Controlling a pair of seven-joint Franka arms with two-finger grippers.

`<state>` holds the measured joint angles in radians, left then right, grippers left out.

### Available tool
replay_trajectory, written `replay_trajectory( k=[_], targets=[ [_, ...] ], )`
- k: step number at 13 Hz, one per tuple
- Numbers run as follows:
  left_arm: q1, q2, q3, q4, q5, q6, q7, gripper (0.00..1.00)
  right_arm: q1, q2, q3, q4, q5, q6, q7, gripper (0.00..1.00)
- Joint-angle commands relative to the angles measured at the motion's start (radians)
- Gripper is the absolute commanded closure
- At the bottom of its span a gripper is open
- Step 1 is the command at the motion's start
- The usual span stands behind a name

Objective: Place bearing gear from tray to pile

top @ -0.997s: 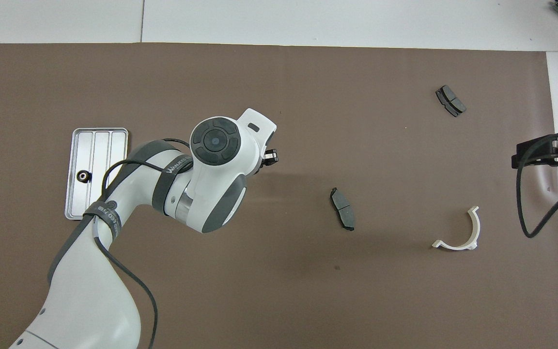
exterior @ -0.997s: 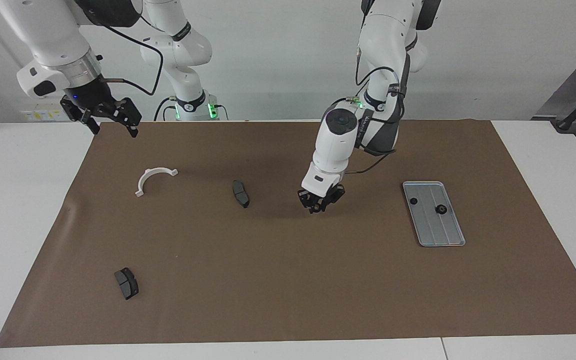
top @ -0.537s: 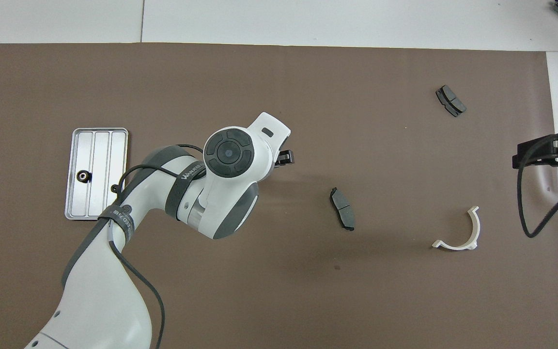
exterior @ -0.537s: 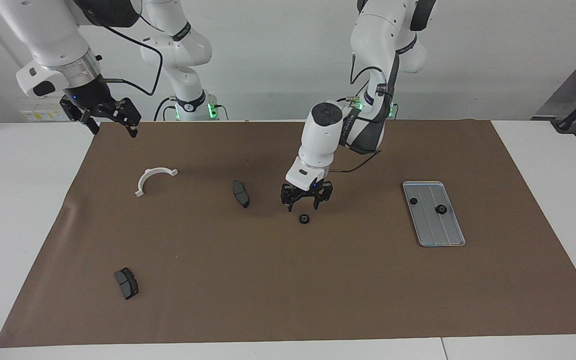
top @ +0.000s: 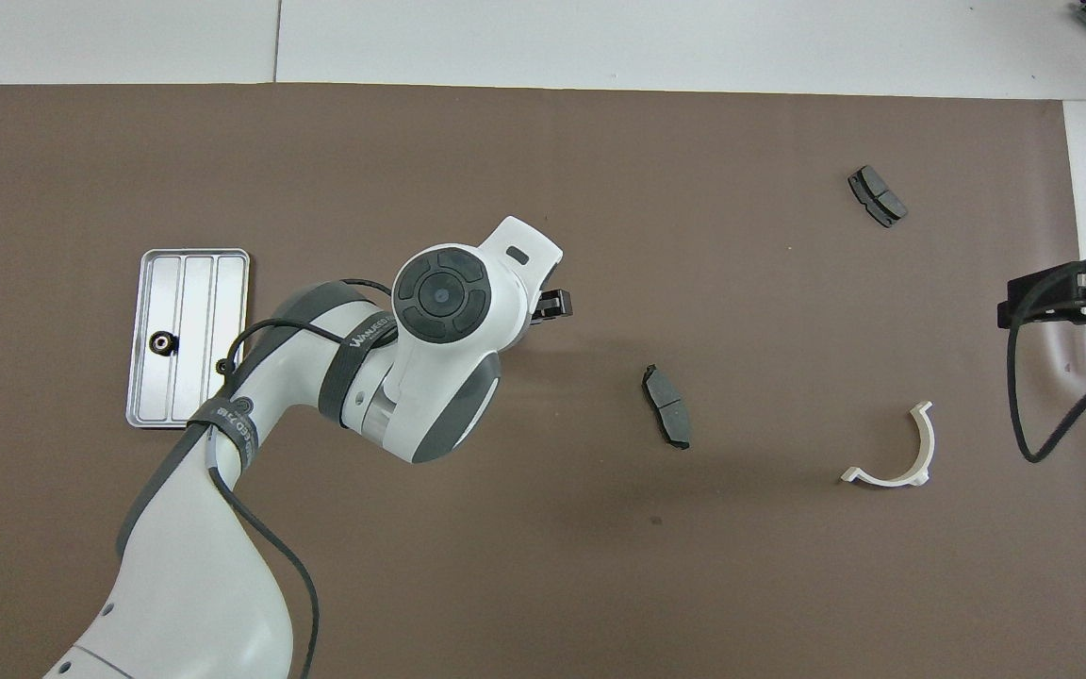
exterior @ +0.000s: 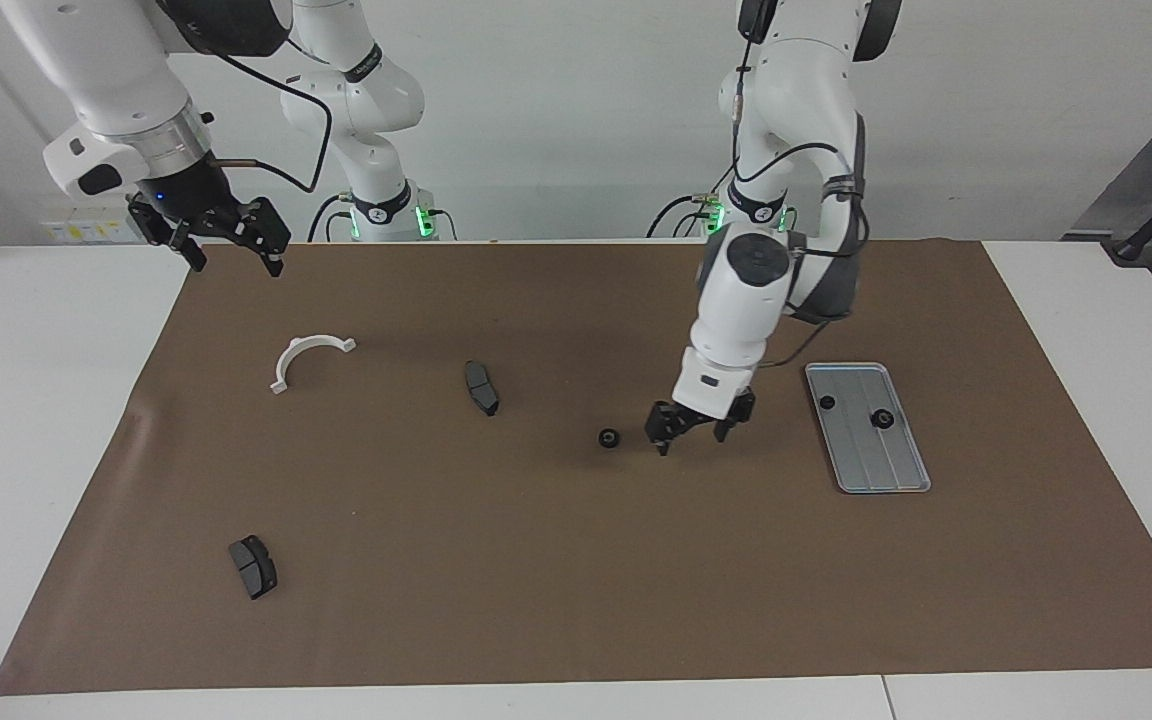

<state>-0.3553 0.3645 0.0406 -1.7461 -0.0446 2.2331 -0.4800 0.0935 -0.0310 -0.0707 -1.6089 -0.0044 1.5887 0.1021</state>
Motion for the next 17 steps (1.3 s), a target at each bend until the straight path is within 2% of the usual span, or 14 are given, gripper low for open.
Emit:
replay_trajectory(
  k=[1, 4, 7, 9, 11, 13, 15, 17],
  targets=[
    [0.114, -0.048, -0.011, -0.015, -0.003, -0.110, 0.177, 0.00, 0.070, 0.000, 0.005, -0.045, 0.023, 0.094, 0.048, 0.00],
    [0.209, -0.076, -0.010, -0.065, -0.003, -0.132, 0.323, 0.00, 0.176, 0.100, 0.005, -0.020, 0.021, 0.200, 0.141, 0.00],
    [0.286, -0.108, -0.010, -0.145, -0.003, -0.107, 0.415, 0.00, 0.303, 0.261, 0.006, 0.047, 0.006, 0.316, 0.334, 0.00],
    [0.309, -0.127, -0.010, -0.205, -0.003, -0.067, 0.463, 0.00, 0.392, 0.379, 0.006, 0.089, 0.004, 0.396, 0.450, 0.00],
    [0.338, -0.147, -0.010, -0.274, -0.003, 0.003, 0.489, 0.00, 0.443, 0.450, 0.005, 0.106, 0.004, 0.468, 0.508, 0.00],
    [0.360, -0.159, -0.010, -0.326, -0.003, 0.052, 0.500, 0.00, 0.500, 0.506, 0.005, 0.113, 0.000, 0.487, 0.548, 0.00],
    [0.374, -0.173, -0.010, -0.363, -0.003, 0.065, 0.500, 0.00, 0.561, 0.623, 0.005, 0.199, -0.054, 0.508, 0.655, 0.00],
    [0.386, -0.187, -0.010, -0.388, -0.003, 0.065, 0.491, 0.00, 0.559, 0.674, 0.006, 0.247, -0.083, 0.522, 0.677, 0.00]
  ],
)
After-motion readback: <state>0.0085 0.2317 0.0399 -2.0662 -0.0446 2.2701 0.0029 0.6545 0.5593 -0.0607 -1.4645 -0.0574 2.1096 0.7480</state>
